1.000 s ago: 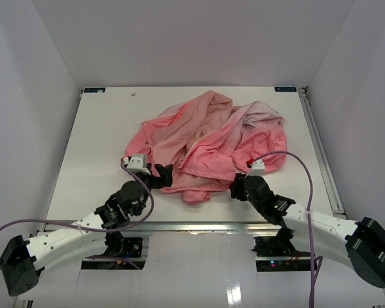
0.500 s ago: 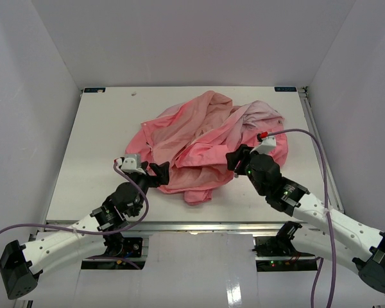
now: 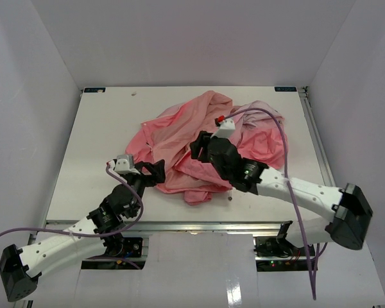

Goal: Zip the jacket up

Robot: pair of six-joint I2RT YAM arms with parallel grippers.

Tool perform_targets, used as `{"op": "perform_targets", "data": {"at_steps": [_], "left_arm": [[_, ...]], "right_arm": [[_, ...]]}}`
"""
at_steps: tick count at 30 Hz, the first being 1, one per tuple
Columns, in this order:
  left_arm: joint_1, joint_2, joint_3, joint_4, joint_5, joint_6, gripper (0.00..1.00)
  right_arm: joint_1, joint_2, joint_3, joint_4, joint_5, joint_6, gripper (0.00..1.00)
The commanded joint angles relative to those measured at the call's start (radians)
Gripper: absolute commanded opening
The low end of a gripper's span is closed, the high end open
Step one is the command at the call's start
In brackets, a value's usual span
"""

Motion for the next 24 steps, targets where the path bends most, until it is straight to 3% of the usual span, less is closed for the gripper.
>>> {"op": "perform_targets", "data": {"at_steps": [1, 8, 19, 24], "left_arm": [[0.0, -0.065, -0.014, -0.041, -0.063, -0.029, 0.95], [0.0, -0.152, -0.041, -0.045, -0.081, -0.043, 0.96], [0.0, -0.104, -0.027, -0.041, -0.073, -0.043, 0.98], [0.0, -0.097, -0.028, -0.035, -0.072, -0.042, 0.98]], "right_arm": [[0.032, 0.22, 0.174, -0.004, 0.046, 0.092, 0.6], [0.038, 0.421, 0.255, -0.056, 0.023, 0.235, 0.58], [0.041, 0.509, 0.227, -0.021, 0.043, 0.294, 0.54], [0.041, 0.516, 0.216, 0.011, 0.057, 0.292, 0.46]]}}
